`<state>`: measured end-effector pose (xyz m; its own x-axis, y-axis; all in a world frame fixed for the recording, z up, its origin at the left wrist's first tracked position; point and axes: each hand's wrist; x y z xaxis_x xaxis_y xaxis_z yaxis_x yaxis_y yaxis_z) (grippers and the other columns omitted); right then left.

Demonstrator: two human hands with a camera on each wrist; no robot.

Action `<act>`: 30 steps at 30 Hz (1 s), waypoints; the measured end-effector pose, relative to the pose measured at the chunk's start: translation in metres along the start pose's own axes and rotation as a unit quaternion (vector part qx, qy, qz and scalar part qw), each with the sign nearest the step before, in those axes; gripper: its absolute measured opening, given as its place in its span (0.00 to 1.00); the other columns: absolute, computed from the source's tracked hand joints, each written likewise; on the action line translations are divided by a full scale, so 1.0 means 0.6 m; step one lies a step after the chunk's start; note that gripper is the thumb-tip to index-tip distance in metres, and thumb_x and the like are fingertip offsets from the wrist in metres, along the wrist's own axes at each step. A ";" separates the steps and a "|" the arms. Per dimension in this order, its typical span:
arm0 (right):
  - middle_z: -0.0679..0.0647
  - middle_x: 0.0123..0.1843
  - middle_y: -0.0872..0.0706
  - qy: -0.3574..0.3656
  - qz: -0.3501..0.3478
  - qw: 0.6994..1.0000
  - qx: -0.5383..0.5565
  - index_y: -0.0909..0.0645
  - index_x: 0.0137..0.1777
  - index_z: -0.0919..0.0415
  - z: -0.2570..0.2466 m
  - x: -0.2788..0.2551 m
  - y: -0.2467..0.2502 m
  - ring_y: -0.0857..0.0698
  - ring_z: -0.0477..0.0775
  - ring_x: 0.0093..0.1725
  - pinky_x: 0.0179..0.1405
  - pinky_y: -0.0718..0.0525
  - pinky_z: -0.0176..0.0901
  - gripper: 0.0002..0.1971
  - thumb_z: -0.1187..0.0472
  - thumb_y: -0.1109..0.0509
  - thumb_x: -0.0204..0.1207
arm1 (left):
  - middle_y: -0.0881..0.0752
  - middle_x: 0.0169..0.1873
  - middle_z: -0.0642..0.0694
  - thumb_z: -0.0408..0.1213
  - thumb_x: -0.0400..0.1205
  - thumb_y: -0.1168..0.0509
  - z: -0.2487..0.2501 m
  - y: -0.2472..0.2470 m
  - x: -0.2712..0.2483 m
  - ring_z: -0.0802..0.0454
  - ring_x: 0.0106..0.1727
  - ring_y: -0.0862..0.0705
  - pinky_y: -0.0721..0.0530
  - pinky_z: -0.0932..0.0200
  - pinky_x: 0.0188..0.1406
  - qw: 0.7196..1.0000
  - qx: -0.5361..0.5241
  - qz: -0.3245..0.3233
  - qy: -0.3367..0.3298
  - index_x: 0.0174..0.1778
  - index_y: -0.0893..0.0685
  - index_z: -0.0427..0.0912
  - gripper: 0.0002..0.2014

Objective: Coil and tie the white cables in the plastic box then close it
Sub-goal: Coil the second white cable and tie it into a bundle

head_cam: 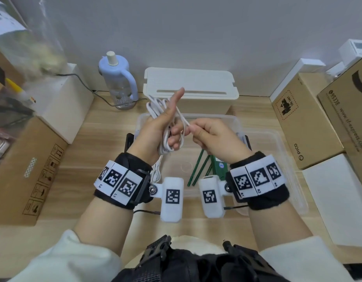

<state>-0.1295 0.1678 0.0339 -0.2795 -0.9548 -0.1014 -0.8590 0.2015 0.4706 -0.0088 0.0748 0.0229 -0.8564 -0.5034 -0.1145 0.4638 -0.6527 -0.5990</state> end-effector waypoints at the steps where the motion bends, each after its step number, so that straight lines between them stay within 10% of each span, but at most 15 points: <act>1: 0.44 0.23 0.29 -0.003 -0.008 1.000 -0.016 0.23 0.37 0.49 -0.005 -0.003 -0.006 0.30 0.38 0.19 0.24 0.32 0.31 0.13 0.60 0.42 0.82 | 0.31 0.19 0.51 0.51 0.80 0.45 -0.001 0.000 0.002 0.60 0.14 0.35 0.33 0.68 0.14 1.000 -0.009 0.029 -0.007 0.67 0.25 0.53 0.20; 7: 0.61 0.30 0.19 0.039 -0.003 0.982 -0.183 0.29 0.30 0.59 -0.027 -0.011 -0.019 0.22 0.58 0.32 0.39 0.24 0.53 0.17 0.58 0.43 0.82 | 0.26 0.23 0.49 0.32 0.80 0.37 -0.010 0.003 0.004 0.58 0.13 0.32 0.30 0.67 0.13 0.986 0.078 0.136 -0.048 0.57 0.22 0.42 0.10; 12: 0.45 0.22 0.28 0.040 -0.005 0.974 -0.221 0.35 0.23 0.46 -0.041 -0.009 -0.021 0.29 0.43 0.25 0.34 0.27 0.46 0.22 0.58 0.41 0.81 | 0.17 0.37 0.47 0.26 0.80 0.38 -0.011 -0.008 0.000 0.57 0.29 0.16 0.18 0.64 0.28 0.988 0.113 0.091 -0.054 0.62 0.22 0.47 0.17; 17: 0.57 0.35 0.12 -0.002 0.031 0.992 -0.121 0.14 0.37 0.62 -0.031 -0.016 -0.002 0.15 0.55 0.36 0.43 0.18 0.50 0.20 0.47 0.38 0.78 | 0.15 0.37 0.43 0.21 0.79 0.39 0.000 0.002 0.004 0.53 0.31 0.14 0.13 0.60 0.33 0.977 0.103 0.157 -0.096 0.46 0.21 0.41 0.10; 20: 0.55 0.47 0.13 -0.011 0.092 0.995 0.032 0.18 0.57 0.60 -0.016 -0.007 0.013 0.14 0.54 0.46 0.55 0.15 0.58 0.24 0.41 0.33 0.70 | 0.15 0.29 0.46 0.22 0.78 0.39 0.012 0.008 0.000 0.59 0.16 0.27 0.26 0.67 0.15 0.994 0.081 0.058 -0.033 0.42 0.23 0.39 0.08; 22: 0.54 0.53 0.15 -0.007 0.001 0.986 0.164 0.24 0.65 0.58 -0.008 0.002 0.012 0.16 0.54 0.51 0.58 0.15 0.51 0.38 0.36 0.30 0.58 | 0.17 0.27 0.45 0.23 0.75 0.39 0.017 0.002 -0.002 0.60 0.14 0.28 0.28 0.68 0.13 0.995 0.065 -0.072 0.031 0.44 0.24 0.34 0.04; 27: 0.56 0.56 0.14 0.023 -0.161 0.908 0.387 0.24 0.59 0.59 -0.008 0.005 0.007 0.19 0.62 0.55 0.54 0.17 0.50 0.36 0.47 0.17 0.53 | 0.17 0.28 0.41 0.22 0.67 0.31 0.012 -0.025 0.002 0.60 0.14 0.26 0.26 0.70 0.13 0.953 0.022 -0.244 0.176 0.40 0.24 0.32 0.10; 30: 0.56 0.52 0.11 0.038 -0.106 0.906 0.408 0.19 0.47 0.55 -0.004 -0.001 0.005 0.27 0.80 0.65 0.68 0.37 0.79 0.23 0.54 0.16 0.53 | 0.16 0.32 0.40 0.21 0.67 0.31 0.006 -0.027 0.009 0.59 0.16 0.24 0.25 0.69 0.14 0.945 0.012 -0.256 0.204 0.34 0.20 0.35 0.08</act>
<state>-0.1308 0.1684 0.0373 -0.0666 -0.9970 -0.0388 -0.9299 0.0761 -0.3599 -0.0204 0.0808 0.0347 -0.9836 0.1397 -0.1137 -0.0347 -0.7663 -0.6415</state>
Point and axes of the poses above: each hand's wrist, its own x-axis towards the middle knuckle, its own y-axis out of the back of the hand, z = x × y
